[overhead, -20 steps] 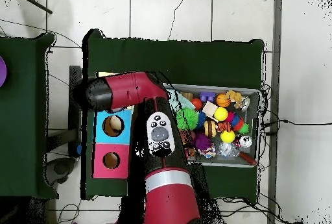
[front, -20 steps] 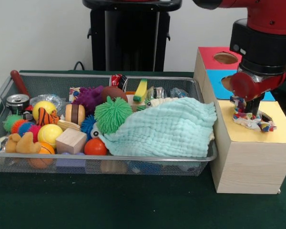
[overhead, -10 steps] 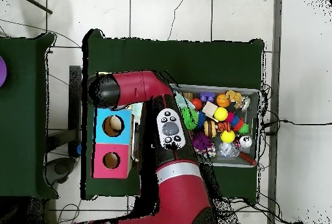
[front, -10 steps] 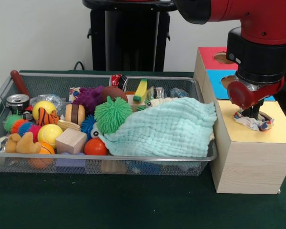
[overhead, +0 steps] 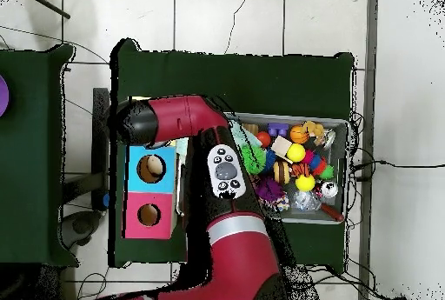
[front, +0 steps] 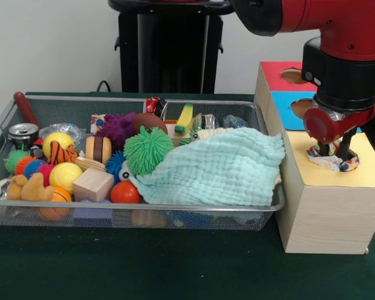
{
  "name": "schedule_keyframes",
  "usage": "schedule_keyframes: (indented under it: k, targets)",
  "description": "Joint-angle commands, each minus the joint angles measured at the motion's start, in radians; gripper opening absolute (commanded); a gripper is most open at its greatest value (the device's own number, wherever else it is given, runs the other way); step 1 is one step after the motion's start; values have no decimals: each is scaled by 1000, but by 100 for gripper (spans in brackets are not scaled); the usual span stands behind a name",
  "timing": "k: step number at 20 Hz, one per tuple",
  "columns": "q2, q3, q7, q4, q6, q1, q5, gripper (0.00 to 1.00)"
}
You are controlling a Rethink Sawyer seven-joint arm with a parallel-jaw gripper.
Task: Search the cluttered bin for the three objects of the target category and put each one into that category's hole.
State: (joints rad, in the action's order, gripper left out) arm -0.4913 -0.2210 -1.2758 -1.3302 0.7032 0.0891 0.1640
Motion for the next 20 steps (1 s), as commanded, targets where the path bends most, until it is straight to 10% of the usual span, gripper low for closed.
schedule_keyframes:
  k: [1,20]
  targets:
    - [63,-52,-21,-77,0,26,42,100]
    - [-156,60,-106,-125,39,-38,59,100]
